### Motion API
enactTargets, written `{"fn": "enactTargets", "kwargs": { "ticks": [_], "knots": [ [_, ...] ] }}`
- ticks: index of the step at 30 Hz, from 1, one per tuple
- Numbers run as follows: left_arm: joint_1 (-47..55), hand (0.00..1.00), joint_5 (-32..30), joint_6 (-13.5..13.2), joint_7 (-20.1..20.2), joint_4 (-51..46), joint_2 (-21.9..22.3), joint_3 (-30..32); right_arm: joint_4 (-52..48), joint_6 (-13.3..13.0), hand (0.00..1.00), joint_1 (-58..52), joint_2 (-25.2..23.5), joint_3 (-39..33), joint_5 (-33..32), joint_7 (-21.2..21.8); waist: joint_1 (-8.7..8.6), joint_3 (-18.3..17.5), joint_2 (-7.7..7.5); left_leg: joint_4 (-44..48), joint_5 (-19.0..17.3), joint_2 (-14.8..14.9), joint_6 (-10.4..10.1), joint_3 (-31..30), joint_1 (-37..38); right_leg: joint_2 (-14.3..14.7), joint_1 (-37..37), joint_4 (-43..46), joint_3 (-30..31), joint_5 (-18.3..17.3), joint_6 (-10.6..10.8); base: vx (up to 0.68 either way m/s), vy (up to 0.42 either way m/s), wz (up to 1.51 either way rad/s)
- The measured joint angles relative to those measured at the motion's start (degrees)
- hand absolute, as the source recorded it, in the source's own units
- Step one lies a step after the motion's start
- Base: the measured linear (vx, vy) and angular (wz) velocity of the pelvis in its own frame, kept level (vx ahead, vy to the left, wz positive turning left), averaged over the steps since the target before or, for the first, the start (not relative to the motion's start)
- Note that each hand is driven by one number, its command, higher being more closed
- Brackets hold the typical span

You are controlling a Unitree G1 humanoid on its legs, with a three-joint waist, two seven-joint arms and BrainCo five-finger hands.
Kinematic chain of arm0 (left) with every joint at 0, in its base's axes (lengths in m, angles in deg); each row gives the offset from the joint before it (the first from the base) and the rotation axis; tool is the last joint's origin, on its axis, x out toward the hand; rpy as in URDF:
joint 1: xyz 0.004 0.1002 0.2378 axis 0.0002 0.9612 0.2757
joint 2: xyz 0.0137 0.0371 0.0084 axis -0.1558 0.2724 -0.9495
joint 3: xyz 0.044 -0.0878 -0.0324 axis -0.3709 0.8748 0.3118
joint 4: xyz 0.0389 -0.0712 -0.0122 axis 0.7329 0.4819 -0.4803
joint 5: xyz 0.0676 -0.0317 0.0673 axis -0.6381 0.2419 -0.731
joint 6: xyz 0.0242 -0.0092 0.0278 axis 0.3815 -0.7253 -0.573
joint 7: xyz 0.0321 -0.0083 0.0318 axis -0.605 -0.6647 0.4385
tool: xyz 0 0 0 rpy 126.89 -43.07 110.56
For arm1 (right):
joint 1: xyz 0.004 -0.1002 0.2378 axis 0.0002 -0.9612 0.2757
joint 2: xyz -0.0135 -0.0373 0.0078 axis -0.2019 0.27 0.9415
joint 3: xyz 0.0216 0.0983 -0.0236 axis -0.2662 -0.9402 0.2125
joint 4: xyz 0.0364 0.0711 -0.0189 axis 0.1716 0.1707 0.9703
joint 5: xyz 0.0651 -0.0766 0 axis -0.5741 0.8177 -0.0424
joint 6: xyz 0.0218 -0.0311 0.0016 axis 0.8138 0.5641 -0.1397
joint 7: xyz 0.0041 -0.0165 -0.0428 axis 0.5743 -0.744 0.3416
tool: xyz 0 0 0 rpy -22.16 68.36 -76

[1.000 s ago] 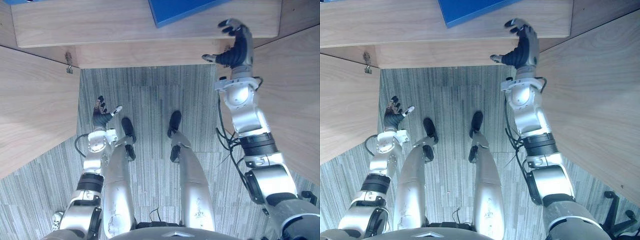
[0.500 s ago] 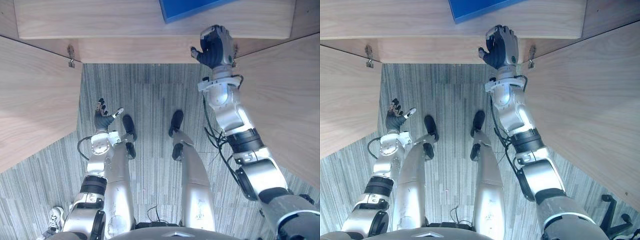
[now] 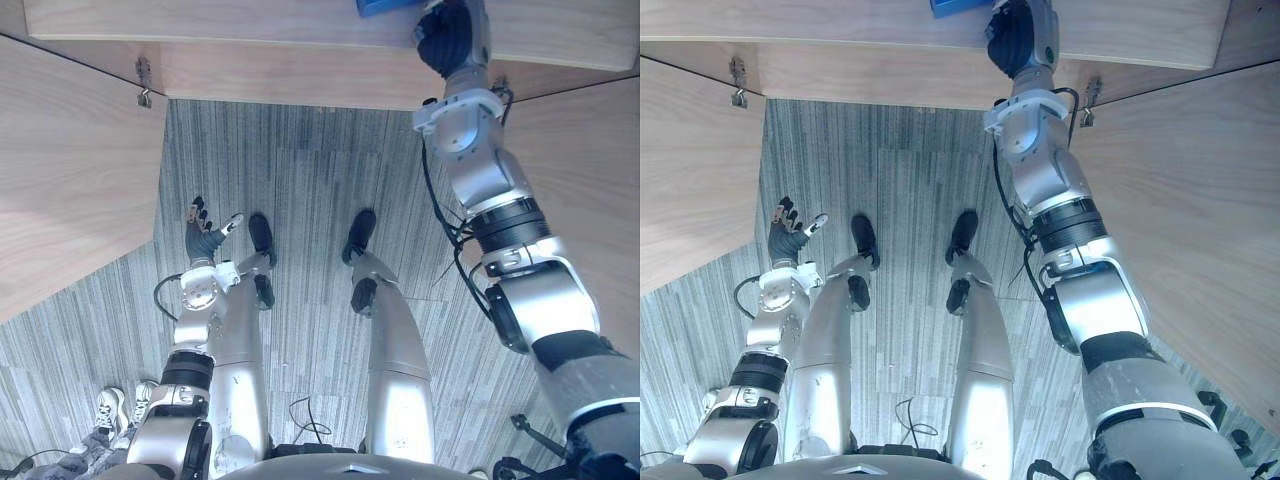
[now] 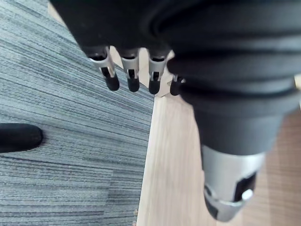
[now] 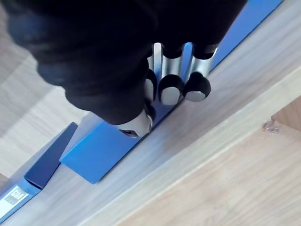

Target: Walk over to the cabinet, pick up the folder, carry it to the office cabinet, place the folder inside the office cabinet, then close the office cabinet door

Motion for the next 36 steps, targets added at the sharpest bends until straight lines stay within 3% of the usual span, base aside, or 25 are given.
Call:
{"fn": "enactTargets", "kwargs": {
  "ticks": [11, 17, 30, 36],
  "knots": [
    [-0.38, 0.00, 2.27, -0.81, -0.94, -1.21, -0.25, -0.04, 2.87, -0.06, 1.00, 7.40, 2.35, 3.39, -2.99, -1.11, 0.17, 0.00, 0.01, -2.96, 2.04, -1.47, -0.32, -1.06, -1.89, -1.30, -2.13, 0.27, -1.45, -0.37, -0.27, 0.02, -0.011, 0.10],
    [-0.49, 0.00, 3.26, -1.58, -1.04, -1.37, -0.28, -0.11, 3.10, -0.17, 1.00, 14.04, 3.12, 6.05, -7.56, -1.22, 0.46, 0.00, 0.01, -7.42, 5.33, -3.08, -0.95, -1.71, -2.13, -2.74, -3.70, 0.80, -2.95, -0.99, -0.91, 0.00, -0.031, 0.24],
    [6.23, 0.00, 6.94, -2.74, 0.21, -5.84, -0.32, -0.21, 10.13, -2.82, 1.00, 19.77, 11.03, 5.39, -29.25, 0.64, 1.60, -0.01, 0.07, -14.03, 9.18, -5.19, -2.28, -3.10, 0.15, -5.04, -4.03, 3.38, -4.48, -2.72, -1.74, -0.02, -0.045, 0.15],
    [6.23, 0.00, 7.71, -2.79, 0.31, -6.11, -0.23, 0.25, 9.88, -3.92, 1.00, 17.66, 10.95, 2.35, -29.78, 0.56, 1.54, -0.01, 0.08, -14.83, 9.80, -4.94, -2.40, -2.77, 0.41, -4.99, -3.86, 3.20, -4.74, -2.72, -1.75, -0.03, -0.044, 0.03]
  ]
}}
